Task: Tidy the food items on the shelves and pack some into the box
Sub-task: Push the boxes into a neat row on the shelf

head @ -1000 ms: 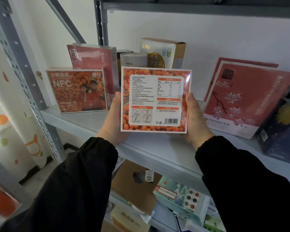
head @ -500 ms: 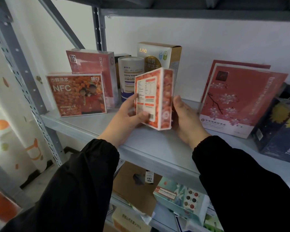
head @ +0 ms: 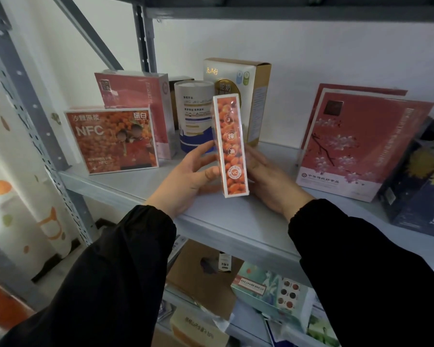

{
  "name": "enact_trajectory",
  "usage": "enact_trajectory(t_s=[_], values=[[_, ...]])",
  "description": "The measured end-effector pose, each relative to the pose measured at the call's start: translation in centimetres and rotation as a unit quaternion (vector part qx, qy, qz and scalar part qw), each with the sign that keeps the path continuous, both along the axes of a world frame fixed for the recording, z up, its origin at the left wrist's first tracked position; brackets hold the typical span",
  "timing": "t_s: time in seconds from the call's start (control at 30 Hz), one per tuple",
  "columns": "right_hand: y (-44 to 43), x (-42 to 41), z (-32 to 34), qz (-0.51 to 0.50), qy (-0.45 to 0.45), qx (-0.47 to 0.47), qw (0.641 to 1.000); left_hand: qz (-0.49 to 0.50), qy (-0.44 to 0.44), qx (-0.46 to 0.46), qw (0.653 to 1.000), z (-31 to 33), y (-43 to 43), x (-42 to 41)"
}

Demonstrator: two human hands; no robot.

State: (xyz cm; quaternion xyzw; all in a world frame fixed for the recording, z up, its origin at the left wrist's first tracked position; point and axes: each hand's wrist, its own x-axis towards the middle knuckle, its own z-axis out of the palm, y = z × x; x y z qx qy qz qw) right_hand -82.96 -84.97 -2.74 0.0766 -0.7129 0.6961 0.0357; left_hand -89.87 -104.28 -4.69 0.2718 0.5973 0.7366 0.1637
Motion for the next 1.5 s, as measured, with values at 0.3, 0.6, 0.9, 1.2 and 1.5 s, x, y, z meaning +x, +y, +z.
enact_trajectory(t_s=[0.3, 0.6, 0.9, 1.2, 1.5], values=[[0.6, -0.2, 0.1, -0.138, 0.031, 0.065, 0.988, 0.047, -0.064, -0.019, 0.997, 0.5, 0.5, 0.6], [1.0, -0.4, 0.0, -0.254, 0.037, 0.113, 0.960, 0.001, -0.006, 0.010, 1.000, 0.1, 0.0, 0.4], [1.4, -0.8, -0.2, -0.298, 0.037, 0.208, 0.931, 0.049, 0.004, 0.001, 0.999, 0.0, 0.1, 0.5], [0.2, 2.7, 1.6, -0.347, 0.204, 0.472, 0.784, 0.088, 0.083, -0.141, 0.983, 0.4, 0.3, 1.4], [1.5, 4.2, 3.7, -0.304, 0.214, 0.597, 0.711, 0.076, 0.153, -0.238, 0.956, 1.2, 0.7, 2.4]])
